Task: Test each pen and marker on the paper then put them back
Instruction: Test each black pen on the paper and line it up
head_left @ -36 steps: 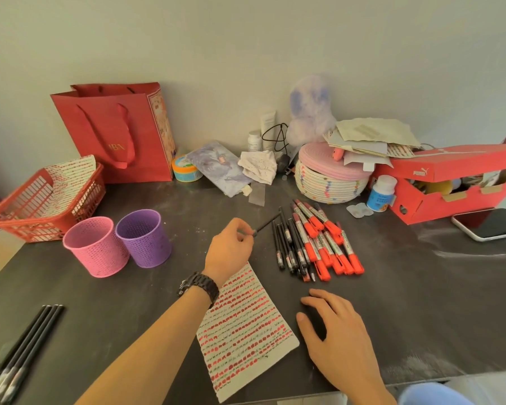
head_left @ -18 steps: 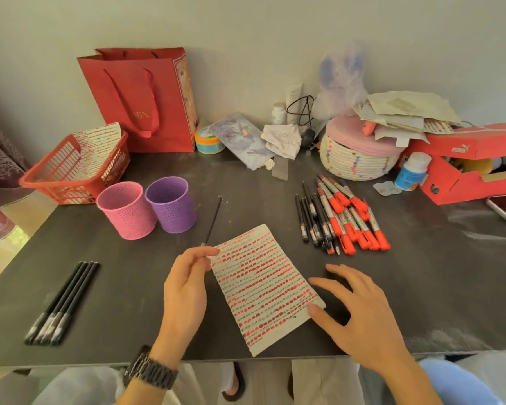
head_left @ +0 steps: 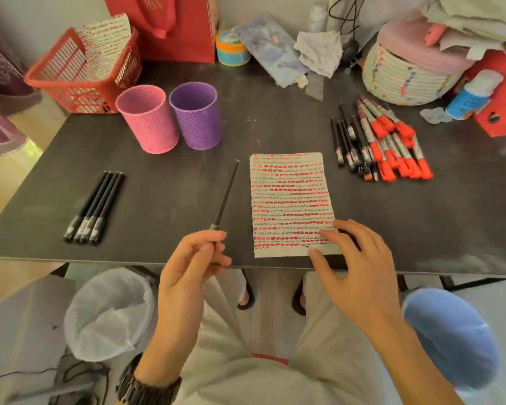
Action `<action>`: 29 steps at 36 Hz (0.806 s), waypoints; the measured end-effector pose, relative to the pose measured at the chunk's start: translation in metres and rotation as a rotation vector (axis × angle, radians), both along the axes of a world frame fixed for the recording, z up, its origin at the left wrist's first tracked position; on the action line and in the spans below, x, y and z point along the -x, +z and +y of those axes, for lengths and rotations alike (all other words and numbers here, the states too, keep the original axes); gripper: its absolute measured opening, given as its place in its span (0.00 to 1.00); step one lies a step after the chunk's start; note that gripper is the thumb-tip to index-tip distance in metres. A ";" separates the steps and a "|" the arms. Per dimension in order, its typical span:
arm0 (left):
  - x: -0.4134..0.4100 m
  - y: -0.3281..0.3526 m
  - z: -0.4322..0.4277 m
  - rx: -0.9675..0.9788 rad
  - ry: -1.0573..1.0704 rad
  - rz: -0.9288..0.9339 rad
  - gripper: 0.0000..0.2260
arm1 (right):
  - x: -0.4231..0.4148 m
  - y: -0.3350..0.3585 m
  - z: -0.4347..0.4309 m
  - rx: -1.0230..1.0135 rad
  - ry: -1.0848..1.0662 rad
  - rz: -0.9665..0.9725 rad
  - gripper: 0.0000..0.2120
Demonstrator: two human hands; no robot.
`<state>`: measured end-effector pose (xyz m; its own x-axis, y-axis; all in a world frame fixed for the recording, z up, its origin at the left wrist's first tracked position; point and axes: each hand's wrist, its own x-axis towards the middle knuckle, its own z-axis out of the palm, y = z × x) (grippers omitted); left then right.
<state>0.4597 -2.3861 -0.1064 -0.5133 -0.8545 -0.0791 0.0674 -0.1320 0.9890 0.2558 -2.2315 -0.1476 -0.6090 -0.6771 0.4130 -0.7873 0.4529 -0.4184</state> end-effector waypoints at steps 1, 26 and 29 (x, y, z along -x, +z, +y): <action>-0.004 0.000 0.002 -0.037 -0.037 0.024 0.09 | -0.003 0.001 -0.001 0.008 -0.009 -0.005 0.19; 0.004 -0.018 0.050 0.069 -0.623 -0.470 0.20 | -0.089 0.026 0.002 0.221 0.151 -1.098 0.07; 0.008 -0.017 0.054 0.167 -0.630 -0.498 0.23 | -0.088 0.028 0.003 0.264 0.176 -1.113 0.08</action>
